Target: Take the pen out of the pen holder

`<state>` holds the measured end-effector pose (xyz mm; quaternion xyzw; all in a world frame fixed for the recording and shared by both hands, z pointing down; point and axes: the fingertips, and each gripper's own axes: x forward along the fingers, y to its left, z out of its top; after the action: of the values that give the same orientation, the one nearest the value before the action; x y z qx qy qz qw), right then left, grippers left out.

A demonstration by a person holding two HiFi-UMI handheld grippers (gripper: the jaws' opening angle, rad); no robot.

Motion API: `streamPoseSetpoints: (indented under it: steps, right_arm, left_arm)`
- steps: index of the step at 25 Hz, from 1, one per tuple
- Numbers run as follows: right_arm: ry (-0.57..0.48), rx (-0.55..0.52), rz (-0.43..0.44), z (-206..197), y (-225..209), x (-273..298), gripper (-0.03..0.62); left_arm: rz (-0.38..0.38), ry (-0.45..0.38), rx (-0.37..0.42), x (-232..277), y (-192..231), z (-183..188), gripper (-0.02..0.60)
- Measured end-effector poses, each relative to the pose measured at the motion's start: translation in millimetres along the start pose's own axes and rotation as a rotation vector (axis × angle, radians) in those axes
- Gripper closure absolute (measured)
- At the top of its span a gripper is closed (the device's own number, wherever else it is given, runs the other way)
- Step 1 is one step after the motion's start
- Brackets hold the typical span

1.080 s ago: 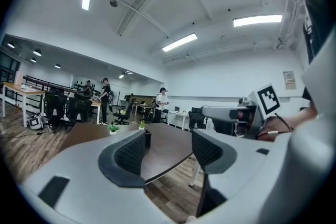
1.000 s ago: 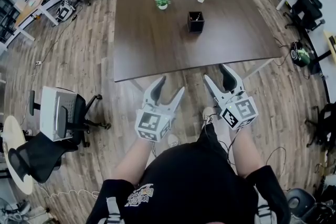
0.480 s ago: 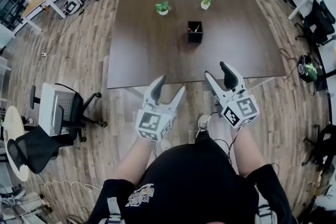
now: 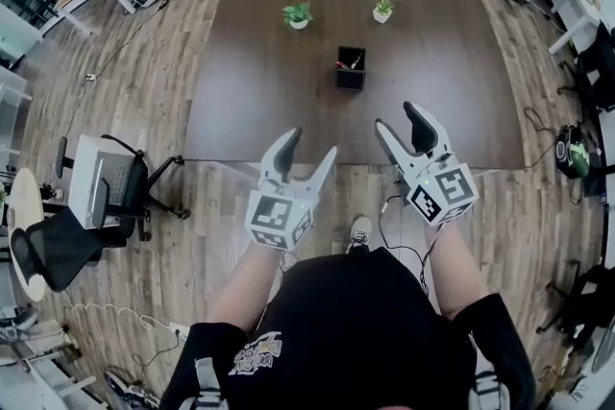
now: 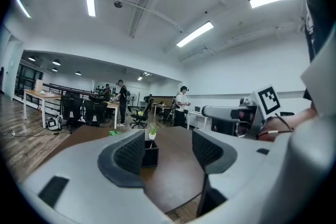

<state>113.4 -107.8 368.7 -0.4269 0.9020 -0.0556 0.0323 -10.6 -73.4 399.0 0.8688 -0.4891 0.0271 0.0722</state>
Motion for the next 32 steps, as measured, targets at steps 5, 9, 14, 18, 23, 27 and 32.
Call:
streamPoseSetpoints:
  steps: [5,9,14,18,23,27,32]
  right_arm:
    - [0.008,0.004,0.06,6,-25,8,0.326]
    - [0.007,0.016,0.098,6,-45,18,0.327]
    - [0.019,0.034,0.139,3,-62,31,0.33]
    - [0.015,0.049,0.134,3,-79,34,0.336]
    - [0.008,0.069,0.115,1,-93,38,0.344]
    - [0.011,0.064,0.095,1,-101,43,0.347]
    - [0.02,0.064,0.052,-5,-112,52,0.351]
  left_arm:
    - [0.052,-0.009,-0.003,26,-7,4,0.325]
    - [0.095,-0.007,0.001,45,-6,6,0.325]
    - [0.143,-0.005,0.004,65,1,9,0.326]
    - [0.157,0.005,0.008,78,5,9,0.327]
    - [0.154,0.022,0.016,96,11,5,0.327]
    - [0.138,0.035,0.013,112,19,-1,0.327]
    - [0.108,0.049,-0.006,136,34,-12,0.327]
